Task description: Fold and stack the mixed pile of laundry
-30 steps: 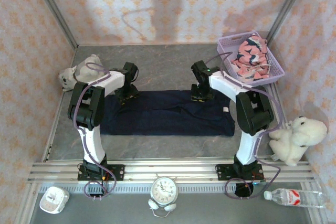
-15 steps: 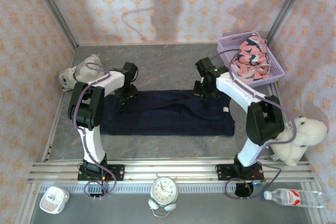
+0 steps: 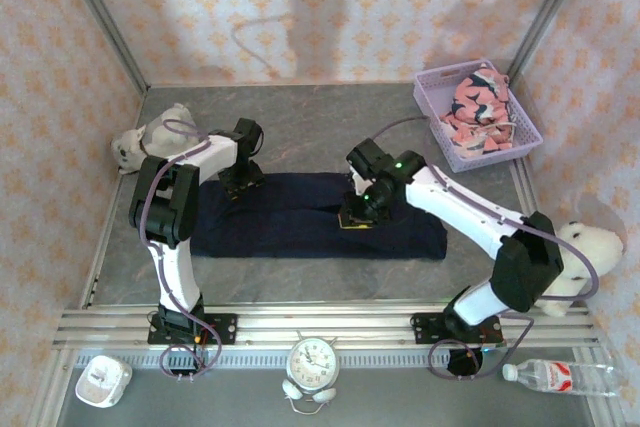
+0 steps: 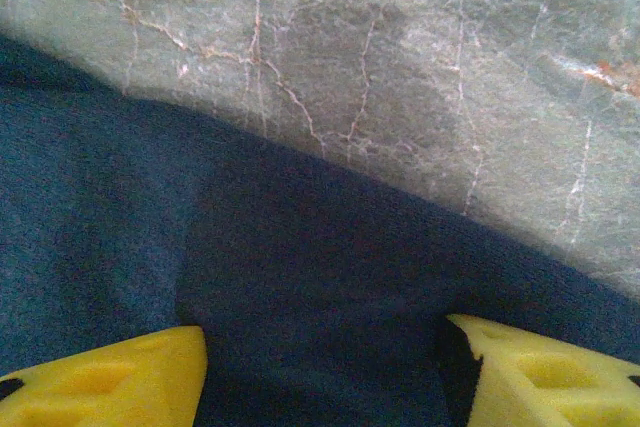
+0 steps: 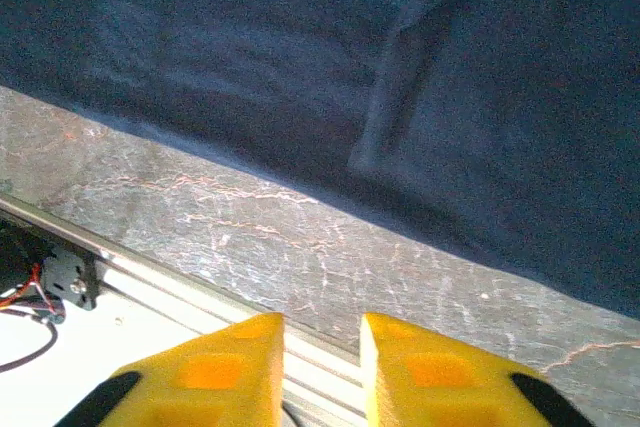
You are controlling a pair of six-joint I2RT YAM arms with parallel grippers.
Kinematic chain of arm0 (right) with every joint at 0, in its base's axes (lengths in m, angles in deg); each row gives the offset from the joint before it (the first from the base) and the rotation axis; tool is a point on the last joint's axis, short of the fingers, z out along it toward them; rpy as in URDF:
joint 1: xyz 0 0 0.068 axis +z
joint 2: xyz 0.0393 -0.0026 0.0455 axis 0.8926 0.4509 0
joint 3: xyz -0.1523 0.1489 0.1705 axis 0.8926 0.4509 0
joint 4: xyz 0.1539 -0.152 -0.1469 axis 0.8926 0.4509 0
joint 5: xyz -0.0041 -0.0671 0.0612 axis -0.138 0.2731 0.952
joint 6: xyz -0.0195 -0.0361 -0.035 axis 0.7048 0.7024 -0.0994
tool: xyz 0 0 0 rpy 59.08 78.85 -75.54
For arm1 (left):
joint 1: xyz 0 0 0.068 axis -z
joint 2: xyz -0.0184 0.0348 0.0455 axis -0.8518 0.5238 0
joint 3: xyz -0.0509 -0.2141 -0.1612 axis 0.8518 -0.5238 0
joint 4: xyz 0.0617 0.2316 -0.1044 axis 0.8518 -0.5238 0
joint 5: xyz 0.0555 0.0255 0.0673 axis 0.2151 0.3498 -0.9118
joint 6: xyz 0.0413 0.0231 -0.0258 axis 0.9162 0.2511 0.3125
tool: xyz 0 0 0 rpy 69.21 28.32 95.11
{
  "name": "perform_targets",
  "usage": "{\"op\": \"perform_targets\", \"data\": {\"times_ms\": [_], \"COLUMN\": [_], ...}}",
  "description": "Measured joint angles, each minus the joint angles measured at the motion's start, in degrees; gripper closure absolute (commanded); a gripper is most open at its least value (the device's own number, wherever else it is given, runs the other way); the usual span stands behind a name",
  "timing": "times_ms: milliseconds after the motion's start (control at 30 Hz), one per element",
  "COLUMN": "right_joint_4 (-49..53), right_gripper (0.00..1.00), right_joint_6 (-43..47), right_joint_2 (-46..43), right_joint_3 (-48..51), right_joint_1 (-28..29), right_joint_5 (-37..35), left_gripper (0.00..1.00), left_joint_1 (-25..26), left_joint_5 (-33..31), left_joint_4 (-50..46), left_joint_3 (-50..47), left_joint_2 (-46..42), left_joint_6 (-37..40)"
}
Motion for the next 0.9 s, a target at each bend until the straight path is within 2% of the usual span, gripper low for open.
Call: {"op": "perform_targets", "data": {"times_ms": [67,167,300,533,733,900], "right_joint_4": [0.8,0.8,-0.3,-4.3,-10.4,-14.3], "right_gripper": [0.57,0.57,0.56,0.56,0.56,0.57], "right_joint_6": [-0.3,-1.6,-3.1,-3.6,-3.1,-1.6], "right_joint_2": [-0.8,-1.7,-2.4,-0.9,6.2,15.3], "right_joint_3": [0.0,1.0,7.1,13.7,9.5,-1.0], "right_joint_1": [-2.1,-8.1,-16.2,-24.2,-31.1,-32.1], "right_joint_5": [-1.5,-5.2,-9.7,-13.8,-17.9,-19.7], "left_gripper": [0.37,0.36,0.36,0.36,0.36,0.36], "left_joint_1": [0.0,-0.2,-0.4,-0.4,-1.1,-1.1], "left_joint_5": [0.0,0.3,0.4,0.5,-0.1,0.0], "left_joint_4": [0.0,0.0,0.0,-0.5,-2.4,-2.8], "left_joint_3": [0.0,0.0,0.0,0.0,0.7,1.8], "left_joint_2": [0.0,0.0,0.0,-0.4,-0.2,0.9], "left_joint_6": [0.0,0.0,0.1,0.9,2.9,3.2]}}
